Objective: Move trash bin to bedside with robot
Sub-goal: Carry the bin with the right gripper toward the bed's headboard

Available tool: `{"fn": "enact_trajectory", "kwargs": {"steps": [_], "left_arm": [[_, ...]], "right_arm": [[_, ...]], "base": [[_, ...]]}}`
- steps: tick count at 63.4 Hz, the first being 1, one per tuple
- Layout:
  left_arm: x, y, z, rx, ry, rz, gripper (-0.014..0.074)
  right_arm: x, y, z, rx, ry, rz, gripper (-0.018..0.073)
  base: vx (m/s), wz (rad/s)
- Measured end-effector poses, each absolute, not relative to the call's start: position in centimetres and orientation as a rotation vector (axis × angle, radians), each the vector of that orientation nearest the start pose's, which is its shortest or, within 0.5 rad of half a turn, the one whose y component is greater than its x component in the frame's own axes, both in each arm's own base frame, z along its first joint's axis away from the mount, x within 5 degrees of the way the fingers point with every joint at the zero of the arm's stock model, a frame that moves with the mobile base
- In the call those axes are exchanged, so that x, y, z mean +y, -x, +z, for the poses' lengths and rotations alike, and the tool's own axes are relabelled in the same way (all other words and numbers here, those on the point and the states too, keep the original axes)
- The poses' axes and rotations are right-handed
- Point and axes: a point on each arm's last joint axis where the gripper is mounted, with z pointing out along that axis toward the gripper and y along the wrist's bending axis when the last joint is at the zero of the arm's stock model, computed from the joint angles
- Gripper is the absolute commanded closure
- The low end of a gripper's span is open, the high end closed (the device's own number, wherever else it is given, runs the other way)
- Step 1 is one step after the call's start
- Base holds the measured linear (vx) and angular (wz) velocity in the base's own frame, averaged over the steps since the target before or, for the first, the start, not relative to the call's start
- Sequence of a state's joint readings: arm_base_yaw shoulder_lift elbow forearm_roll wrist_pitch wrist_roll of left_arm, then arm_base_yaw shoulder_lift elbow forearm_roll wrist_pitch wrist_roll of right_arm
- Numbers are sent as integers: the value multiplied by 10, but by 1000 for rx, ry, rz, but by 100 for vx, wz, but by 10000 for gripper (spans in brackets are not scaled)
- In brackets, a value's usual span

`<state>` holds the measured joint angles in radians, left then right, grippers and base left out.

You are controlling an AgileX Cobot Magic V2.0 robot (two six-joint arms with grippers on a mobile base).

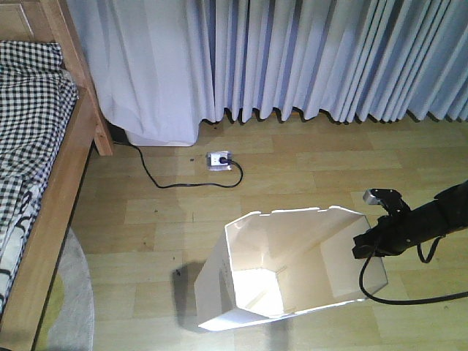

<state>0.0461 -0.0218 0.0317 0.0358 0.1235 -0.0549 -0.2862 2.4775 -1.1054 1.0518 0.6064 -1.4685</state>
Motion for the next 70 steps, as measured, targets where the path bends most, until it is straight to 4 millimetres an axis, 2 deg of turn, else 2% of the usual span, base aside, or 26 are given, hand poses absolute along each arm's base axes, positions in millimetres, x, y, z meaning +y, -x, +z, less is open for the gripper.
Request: {"fn": "enact_trajectory", "kwargs": {"steps": [70], "left_arm": [[3,-56,192,1616,56,24,603]], "right_arm": [[-51,-333,-47,2878,299,732,564]], "base": [[16,0]]}}
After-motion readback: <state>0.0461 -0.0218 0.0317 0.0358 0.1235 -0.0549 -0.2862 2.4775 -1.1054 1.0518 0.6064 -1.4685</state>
